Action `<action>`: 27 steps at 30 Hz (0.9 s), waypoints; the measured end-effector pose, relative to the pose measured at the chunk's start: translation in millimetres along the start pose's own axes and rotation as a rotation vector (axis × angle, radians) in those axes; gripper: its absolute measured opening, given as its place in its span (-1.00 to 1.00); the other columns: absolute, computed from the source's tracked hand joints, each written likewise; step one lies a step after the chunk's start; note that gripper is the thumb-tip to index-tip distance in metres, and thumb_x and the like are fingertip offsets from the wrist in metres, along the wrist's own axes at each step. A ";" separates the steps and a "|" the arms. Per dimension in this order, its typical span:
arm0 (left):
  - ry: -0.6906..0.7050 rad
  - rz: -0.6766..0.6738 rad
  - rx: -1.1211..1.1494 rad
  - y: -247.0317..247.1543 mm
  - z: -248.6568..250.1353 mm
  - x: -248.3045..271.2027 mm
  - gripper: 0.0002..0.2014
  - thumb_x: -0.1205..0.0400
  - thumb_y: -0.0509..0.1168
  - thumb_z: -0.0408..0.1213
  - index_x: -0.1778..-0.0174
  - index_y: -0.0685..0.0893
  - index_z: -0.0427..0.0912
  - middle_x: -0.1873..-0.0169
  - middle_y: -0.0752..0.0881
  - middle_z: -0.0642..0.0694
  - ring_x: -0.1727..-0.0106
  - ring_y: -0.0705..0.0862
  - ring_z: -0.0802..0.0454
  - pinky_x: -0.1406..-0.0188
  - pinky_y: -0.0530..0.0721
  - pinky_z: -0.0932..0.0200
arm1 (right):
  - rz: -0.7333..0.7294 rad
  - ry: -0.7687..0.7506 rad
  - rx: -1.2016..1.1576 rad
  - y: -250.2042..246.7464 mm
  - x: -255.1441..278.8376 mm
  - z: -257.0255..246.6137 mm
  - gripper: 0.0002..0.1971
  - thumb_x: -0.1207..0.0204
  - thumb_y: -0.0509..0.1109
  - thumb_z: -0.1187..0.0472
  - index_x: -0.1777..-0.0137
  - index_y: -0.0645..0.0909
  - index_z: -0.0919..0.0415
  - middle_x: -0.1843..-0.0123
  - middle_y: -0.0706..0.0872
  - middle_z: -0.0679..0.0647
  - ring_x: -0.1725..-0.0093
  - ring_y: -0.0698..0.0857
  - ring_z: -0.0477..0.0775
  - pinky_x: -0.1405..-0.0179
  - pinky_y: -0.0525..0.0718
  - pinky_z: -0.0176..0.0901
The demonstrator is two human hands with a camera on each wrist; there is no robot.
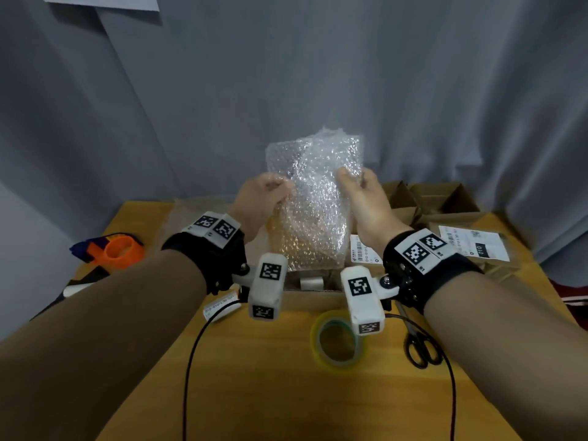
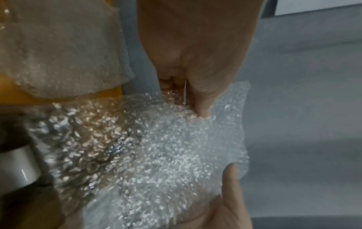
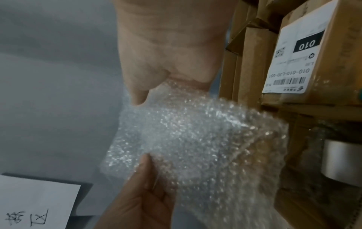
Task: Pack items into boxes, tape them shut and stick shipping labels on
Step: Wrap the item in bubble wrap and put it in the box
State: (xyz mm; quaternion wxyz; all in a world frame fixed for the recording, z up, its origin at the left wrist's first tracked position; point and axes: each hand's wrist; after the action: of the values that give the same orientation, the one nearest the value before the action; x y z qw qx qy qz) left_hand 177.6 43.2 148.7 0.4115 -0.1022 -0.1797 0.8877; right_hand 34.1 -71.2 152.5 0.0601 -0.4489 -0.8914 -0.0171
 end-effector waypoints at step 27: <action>-0.047 -0.493 0.023 47.9 -11.2 0.1 -0.70 -0.62 0.34 -0.09 -0.17 0.60 -0.19 0.02 0.76 -0.02 0.03 0.74 0.14 -0.01 0.68 0.34 | -0.077 0.152 -0.584 1.9 -15.8 30.0 -0.78 -0.70 0.19 0.30 -0.31 0.43 0.27 -0.08 0.69 0.21 -0.07 0.71 0.17 -0.20 0.69 0.15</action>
State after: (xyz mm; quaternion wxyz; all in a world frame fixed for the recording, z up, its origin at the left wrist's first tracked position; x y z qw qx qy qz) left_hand 147.9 17.4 119.2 0.6126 -0.0301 -0.1986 0.7645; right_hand 42.2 -80.1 120.7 -0.0059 -0.4105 -0.8580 -0.3086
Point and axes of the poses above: each hand's wrist, its own x-axis away from the middle knuckle, its own y-axis out of the palm, z = x × y
